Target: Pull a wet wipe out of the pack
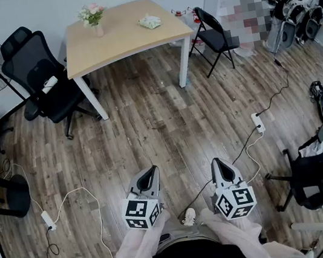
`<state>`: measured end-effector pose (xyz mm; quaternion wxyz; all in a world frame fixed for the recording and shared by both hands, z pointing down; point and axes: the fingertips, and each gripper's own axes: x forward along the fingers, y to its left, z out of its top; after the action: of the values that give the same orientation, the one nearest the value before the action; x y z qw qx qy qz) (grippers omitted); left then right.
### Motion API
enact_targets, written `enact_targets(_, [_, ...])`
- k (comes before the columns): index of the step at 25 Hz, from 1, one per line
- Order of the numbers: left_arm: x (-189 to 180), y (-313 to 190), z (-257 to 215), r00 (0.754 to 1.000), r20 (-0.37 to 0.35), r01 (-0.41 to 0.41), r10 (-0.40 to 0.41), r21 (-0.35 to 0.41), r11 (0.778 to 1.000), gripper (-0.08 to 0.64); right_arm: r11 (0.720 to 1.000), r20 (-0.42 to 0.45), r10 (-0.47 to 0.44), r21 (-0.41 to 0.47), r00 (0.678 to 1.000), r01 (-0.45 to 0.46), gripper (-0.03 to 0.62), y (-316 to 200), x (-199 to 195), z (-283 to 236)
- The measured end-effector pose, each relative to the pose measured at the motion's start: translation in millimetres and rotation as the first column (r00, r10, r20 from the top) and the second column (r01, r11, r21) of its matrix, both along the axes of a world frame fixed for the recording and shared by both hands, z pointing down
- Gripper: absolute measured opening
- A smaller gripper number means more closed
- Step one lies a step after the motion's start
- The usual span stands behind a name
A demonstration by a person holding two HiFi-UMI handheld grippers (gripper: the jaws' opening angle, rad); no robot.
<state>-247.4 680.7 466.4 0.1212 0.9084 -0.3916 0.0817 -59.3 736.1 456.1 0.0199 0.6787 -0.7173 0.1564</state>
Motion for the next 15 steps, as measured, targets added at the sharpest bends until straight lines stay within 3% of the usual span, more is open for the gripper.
enact_targets(6, [15.4, 12.3, -2.1, 0.999, -0.006, 0.038, -0.038, 0.029, 0.999, 0.011, 1.000, 0.019, 0.022, -0.014, 1.000, -0.022, 0.011, 14.7, 24.7, 11.6])
enact_targets(15, [37.2, 43.0, -0.9, 0.999, 0.001, 0.048, -0.048, 0.029, 0.998, 0.011, 0.999, 0.048, 0.008, 0.040, 0.999, -0.010, 0.011, 31.8, 34.6, 3.8])
